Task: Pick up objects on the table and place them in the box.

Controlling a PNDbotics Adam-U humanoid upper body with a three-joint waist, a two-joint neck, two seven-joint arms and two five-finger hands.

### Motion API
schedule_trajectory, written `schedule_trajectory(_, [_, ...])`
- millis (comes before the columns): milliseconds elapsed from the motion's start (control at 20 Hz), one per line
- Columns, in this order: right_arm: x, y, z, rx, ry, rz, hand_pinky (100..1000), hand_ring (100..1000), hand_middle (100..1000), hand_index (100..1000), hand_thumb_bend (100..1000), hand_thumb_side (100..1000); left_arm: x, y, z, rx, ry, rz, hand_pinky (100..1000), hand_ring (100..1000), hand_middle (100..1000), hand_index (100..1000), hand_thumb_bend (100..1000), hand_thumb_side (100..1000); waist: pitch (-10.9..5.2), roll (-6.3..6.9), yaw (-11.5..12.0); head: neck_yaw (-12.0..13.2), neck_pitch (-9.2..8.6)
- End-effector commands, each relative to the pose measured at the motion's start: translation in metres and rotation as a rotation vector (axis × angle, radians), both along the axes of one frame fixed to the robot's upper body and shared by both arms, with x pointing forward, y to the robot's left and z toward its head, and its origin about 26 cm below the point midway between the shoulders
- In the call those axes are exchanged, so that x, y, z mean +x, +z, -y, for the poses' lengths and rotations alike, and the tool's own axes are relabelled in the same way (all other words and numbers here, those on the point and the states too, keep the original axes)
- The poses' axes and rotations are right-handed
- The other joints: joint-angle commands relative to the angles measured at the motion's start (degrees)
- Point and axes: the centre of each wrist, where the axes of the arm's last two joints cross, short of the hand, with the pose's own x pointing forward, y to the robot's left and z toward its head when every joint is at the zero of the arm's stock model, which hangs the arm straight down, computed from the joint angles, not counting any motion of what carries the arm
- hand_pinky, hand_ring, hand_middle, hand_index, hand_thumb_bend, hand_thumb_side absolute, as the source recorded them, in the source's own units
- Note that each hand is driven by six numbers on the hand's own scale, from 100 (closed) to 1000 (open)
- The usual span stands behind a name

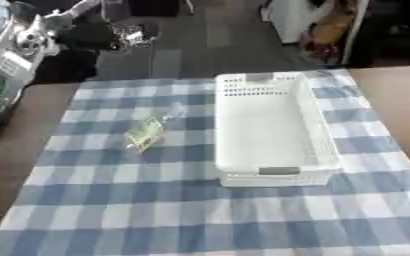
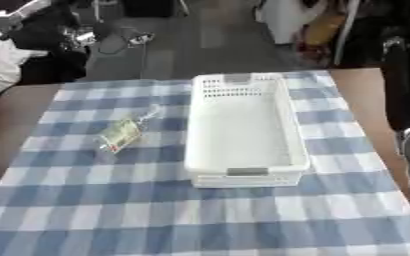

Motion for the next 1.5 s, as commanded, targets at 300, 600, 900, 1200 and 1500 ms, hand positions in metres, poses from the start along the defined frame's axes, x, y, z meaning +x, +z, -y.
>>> schedule_trajectory(300, [-0.002, 0.007, 0.000, -0.013, 0.016, 0.019, 180, 194, 276, 370, 100, 1000, 0.038, 0.002, -0.033, 0.106, 0.227, -0.237, 800, 849, 957, 974, 760, 1000, -0.45, -0.06, -0.41, 0.93, 0.06])
schedule_trajectory(600, [-0.002, 0.007, -0.002, -0.011, 0.026, 0.016, 181, 194, 276, 371, 100, 999, 0.067, -0.011, -0.046, 0.172, 0.364, -0.427, 830, 891, 959, 976, 812, 1000, -0.45, -0.12, -0.83, 1.54, 0.06])
schedule_trajectory(900, [-0.002, 0.008, -0.006, -0.002, 0.042, 0.013, 183, 195, 276, 371, 100, 998, 0.089, -0.034, -0.051, 0.192, 0.470, -0.625, 844, 897, 955, 978, 839, 1000, -0.28, -0.36, -1.63, 2.37, 0.06])
schedule_trajectory(1200, [-0.001, 0.012, -0.013, 0.013, 0.073, 0.019, 187, 196, 278, 370, 100, 995, 0.095, -0.052, -0.056, 0.207, 0.560, -0.720, 827, 891, 929, 970, 866, 1000, 0.54, -0.31, -3.00, 3.71, -2.22])
schedule_trajectory(1500, [0.000, 0.019, -0.020, 0.036, 0.103, 0.026, 193, 199, 280, 370, 100, 990, 0.096, -0.063, -0.060, 0.218, 0.610, -0.771, 874, 925, 964, 982, 1000, 1000, 1.57, 0.05, -4.62, 5.10, -4.68])
